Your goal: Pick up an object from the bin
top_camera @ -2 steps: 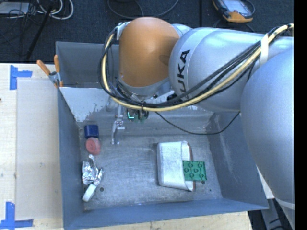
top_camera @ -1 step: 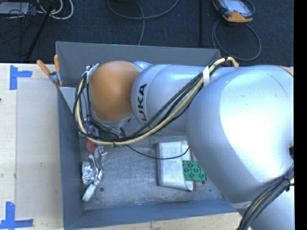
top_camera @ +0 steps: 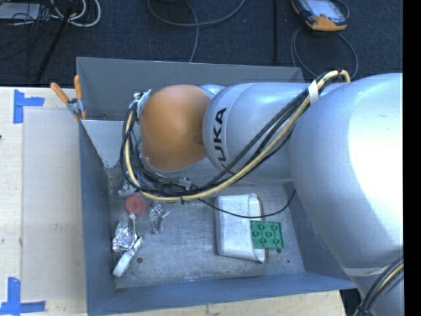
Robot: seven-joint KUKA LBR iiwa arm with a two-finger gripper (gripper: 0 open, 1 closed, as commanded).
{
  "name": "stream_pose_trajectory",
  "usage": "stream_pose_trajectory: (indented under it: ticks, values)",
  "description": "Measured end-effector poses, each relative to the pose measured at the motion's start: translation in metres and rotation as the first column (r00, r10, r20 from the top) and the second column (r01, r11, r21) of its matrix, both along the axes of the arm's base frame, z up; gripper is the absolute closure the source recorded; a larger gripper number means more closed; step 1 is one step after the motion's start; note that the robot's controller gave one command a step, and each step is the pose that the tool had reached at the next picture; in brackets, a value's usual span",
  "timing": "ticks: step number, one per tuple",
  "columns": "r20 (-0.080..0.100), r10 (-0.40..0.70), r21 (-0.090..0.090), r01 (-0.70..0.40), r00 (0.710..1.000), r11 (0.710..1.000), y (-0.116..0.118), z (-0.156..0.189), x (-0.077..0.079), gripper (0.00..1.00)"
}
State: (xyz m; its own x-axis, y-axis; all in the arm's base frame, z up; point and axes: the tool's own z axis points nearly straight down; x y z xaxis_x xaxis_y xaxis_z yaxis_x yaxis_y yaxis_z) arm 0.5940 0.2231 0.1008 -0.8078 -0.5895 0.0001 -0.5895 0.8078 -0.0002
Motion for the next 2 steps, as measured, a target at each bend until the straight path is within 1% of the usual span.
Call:
stream_pose_trajectory:
  ticks: [1, 2]
  values:
    - [-0.002, 0.395, 0.002, -0.395, 0.918, 0.918, 0.018, 0.004, -0.028, 0.00]
    - [0.000, 0.673, 0.001, -0.673, 0.739, 0.739, 0.020, -0.028, -0.030, 0.00]
